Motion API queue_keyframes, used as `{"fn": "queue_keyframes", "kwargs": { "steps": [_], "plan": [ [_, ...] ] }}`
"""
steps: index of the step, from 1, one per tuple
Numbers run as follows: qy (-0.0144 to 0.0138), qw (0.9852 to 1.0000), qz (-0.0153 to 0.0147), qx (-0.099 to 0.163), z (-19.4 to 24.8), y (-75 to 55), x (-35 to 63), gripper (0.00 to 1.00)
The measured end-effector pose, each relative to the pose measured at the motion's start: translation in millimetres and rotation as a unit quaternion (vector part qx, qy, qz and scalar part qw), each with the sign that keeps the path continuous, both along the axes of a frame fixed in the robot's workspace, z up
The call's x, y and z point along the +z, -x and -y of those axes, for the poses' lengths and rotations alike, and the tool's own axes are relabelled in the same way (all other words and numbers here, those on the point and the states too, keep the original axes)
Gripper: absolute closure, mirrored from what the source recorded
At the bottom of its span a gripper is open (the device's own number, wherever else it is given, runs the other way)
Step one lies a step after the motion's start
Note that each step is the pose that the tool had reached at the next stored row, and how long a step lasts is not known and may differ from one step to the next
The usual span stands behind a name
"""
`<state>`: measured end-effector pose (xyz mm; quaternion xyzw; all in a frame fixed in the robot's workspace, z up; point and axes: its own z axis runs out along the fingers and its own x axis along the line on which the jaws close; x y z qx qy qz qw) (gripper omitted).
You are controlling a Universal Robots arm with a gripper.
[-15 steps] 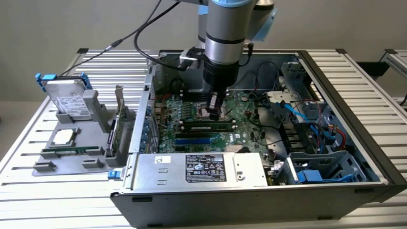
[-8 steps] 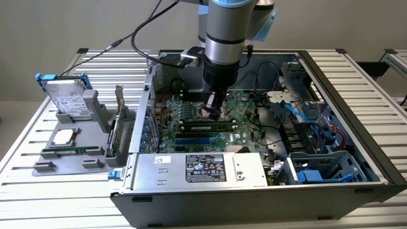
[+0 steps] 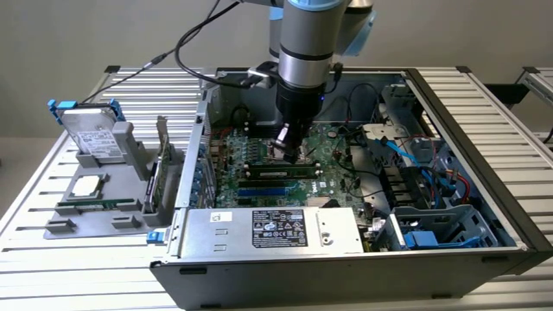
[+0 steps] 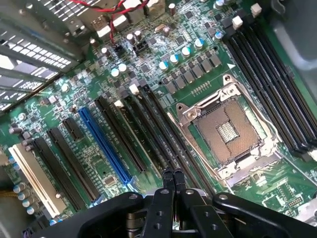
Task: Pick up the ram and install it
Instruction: 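Press down the ram until it locks into place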
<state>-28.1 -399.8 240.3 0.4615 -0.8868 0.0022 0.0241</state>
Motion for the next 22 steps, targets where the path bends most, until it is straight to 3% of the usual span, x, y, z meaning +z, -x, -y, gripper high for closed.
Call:
{"fn": "queue_keyframes", "kwargs": {
  "steps": [5, 11, 17, 22],
  "plan": [
    [-0.0001, 0.9991, 0.0001, -0.042, 0.0, 0.0, -0.2, 0.9],
    [0.0, 0.9957, 0.0002, -0.093, 0.0, 0.0, -0.6, 0.9],
    [0.0001, 0.9892, 0.0002, -0.147, 0.0, 0.0, -1.8, 0.9],
    [0.0, 0.9814, 0.0002, -0.192, 0.0, 0.0, -3.3, 0.9]
  ]
}}
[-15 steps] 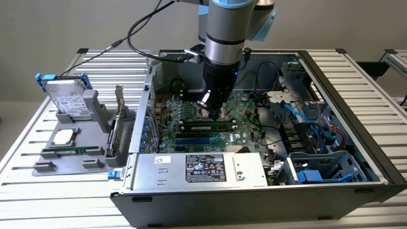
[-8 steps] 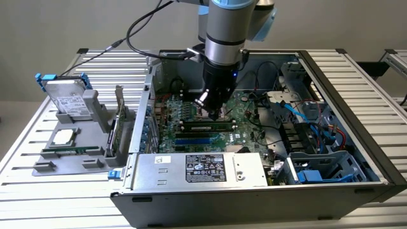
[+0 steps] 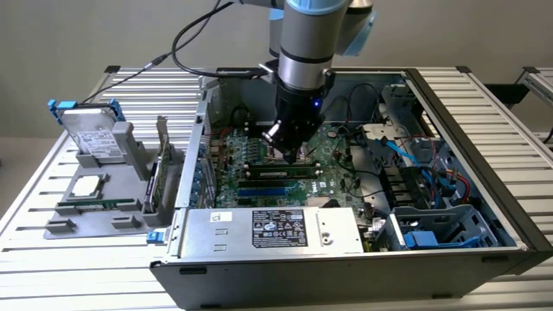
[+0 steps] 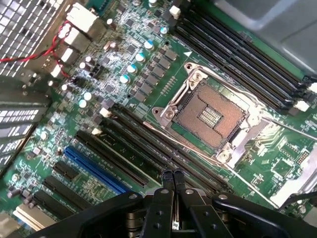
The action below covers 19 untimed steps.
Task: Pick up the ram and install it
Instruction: 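Press down the ram until it locks into place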
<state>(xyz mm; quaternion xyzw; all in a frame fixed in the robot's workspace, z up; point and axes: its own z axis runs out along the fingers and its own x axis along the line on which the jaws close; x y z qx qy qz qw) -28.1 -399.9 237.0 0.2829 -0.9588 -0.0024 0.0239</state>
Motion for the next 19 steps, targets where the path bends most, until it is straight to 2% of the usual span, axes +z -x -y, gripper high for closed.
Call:
{"fn": "queue_keyframes", "kwargs": {
  "steps": [5, 9, 14, 19],
  "plan": [
    [0.0, 0.999, 0.0, -0.045, 0.0, 0.0, -1.6, 0.9],
    [0.0, 0.9966, 0.0, -0.082, 0.0, 0.0, -2.7, 0.9],
    [0.0, 0.9921, 0.0, -0.125, -0.1, 0.0, -3.8, 0.9],
    [-0.0001, 0.9862, 0.0, -0.166, -0.1, 0.0, -3.8, 0.9]
  ]
}}
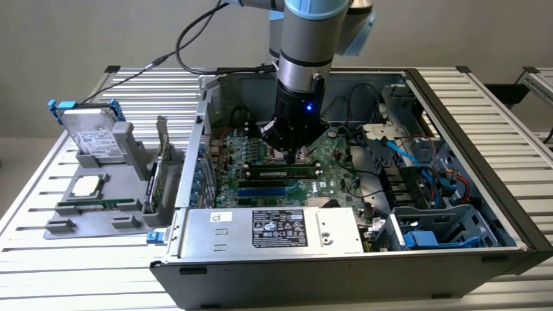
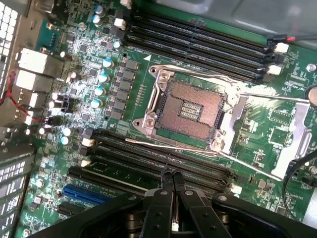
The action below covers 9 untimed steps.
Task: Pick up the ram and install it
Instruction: 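Press down the ram until it locks into place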
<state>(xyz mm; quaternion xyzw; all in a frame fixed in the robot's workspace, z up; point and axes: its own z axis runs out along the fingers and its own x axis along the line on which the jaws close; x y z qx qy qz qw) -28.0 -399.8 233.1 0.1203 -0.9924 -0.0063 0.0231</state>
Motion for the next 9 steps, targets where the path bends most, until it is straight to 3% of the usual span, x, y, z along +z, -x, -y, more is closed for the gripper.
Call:
{"fn": "queue_keyframes", "kwargs": {
  "steps": [9],
  "plan": [
    [-0.0004, 0.9983, 0.0, -0.059, 0.0, 0.1, 1.2, 0.9]
  ]
}}
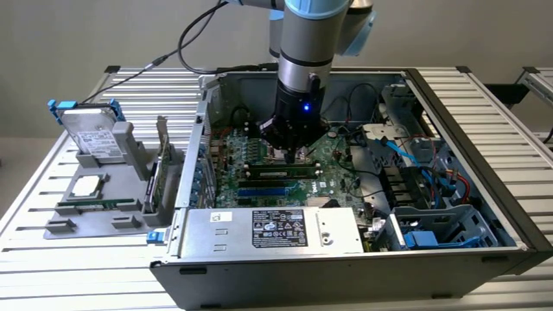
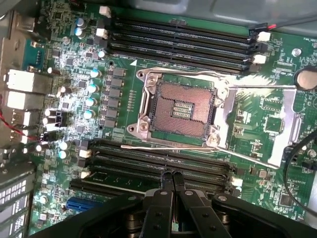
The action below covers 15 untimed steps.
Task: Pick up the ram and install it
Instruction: 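Press down the ram until it locks into place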
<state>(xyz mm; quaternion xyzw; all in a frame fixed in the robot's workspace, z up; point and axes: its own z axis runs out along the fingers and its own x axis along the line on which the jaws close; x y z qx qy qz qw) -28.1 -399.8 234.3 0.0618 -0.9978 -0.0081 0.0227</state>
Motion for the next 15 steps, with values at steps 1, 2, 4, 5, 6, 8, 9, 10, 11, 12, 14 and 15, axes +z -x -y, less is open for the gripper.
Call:
{"fn": "queue_keyframes", "kwargs": {
  "steps": [1, 2, 4, 5, 6, 8, 9, 10, 11, 12, 14, 15],
  "plan": [
    [-0.0001, 1.0, 0.0, -0.006, 0.0, 0.0, 0.4, 0.9],
    [-0.0002, 0.9999, 0.0, -0.012, 0.0, 0.0, 0.8, 0.9],
    [-0.0009, 0.9998, 0.0, -0.022, 0.0, 0.1, 2.0, 0.9],
    [-0.002, 0.9997, -0.0001, -0.025, 0.0, 0.3, 3.2, 0.9],
    [-0.0033, 0.9996, -0.0001, -0.028, 0.0, 0.7, 4.6, 0.9],
    [-0.0058, 0.9995, -0.0002, -0.033, 0.0, 1.7, 7.8, 0.9],
    [-0.0069, 0.9994, -0.0003, -0.034, 0.0, 2.3, 9.2, 0.9],
    [-0.0078, 0.9993, -0.0004, -0.036, 0.1, 2.9, 10.7, 0.9],
    [-0.0083, 0.9993, -0.0004, -0.037, 0.2, 3.7, 11.9, 0.9],
    [-0.0087, 0.9992, -0.0004, -0.038, 0.3, 4.4, 12.8, 0.9],
    [-0.009, 0.9992, -0.0005, -0.039, 0.5, 6.0, 14.6, 0.9],
    [-0.009, 0.9991, -0.0005, -0.04, 0.7, 6.5, 15.4, 0.9]
  ]
}}
